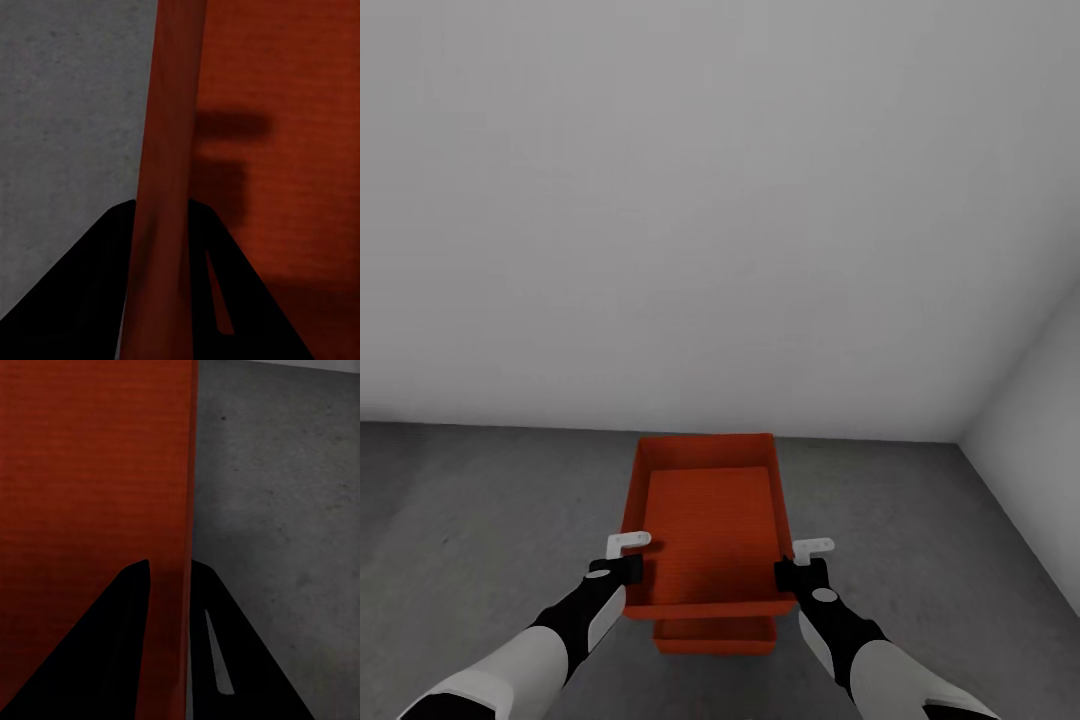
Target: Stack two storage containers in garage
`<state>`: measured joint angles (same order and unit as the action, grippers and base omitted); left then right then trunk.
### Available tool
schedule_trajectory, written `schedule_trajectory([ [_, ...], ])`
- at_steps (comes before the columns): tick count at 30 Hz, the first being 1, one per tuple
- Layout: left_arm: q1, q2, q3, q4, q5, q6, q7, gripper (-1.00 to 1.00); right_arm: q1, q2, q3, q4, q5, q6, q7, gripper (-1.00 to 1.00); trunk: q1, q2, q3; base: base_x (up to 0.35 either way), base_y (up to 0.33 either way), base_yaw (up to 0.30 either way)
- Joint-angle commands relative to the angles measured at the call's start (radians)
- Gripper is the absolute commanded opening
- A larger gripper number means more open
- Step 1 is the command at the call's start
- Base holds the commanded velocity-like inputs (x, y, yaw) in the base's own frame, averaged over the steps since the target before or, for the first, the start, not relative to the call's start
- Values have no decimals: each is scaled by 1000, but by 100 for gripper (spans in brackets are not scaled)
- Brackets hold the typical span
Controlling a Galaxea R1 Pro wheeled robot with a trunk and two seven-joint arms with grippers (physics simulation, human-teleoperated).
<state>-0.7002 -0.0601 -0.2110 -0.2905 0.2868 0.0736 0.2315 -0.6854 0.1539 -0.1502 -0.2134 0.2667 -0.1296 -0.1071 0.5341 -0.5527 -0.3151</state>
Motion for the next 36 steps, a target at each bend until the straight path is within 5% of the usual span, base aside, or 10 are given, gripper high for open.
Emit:
schedule_trajectory([
  [1, -1, 0, 19, -4, -19, -64, 20, -100, 0, 17, -22, 3, 6, -4, 6, -100, 0, -1, -1, 0, 0, 0],
  [23, -1, 2, 19, -2, -18, -64, 19, -100, 0, 18, -22, 3, 6, -2, 6, -100, 0, -1, -1, -35, 0, -3],
  [36, -1, 2, 19, -3, -18, -64, 19, -100, 0, 18, -22, 3, 5, -3, 6, -100, 0, -1, -1, 0, 0, -160],
])
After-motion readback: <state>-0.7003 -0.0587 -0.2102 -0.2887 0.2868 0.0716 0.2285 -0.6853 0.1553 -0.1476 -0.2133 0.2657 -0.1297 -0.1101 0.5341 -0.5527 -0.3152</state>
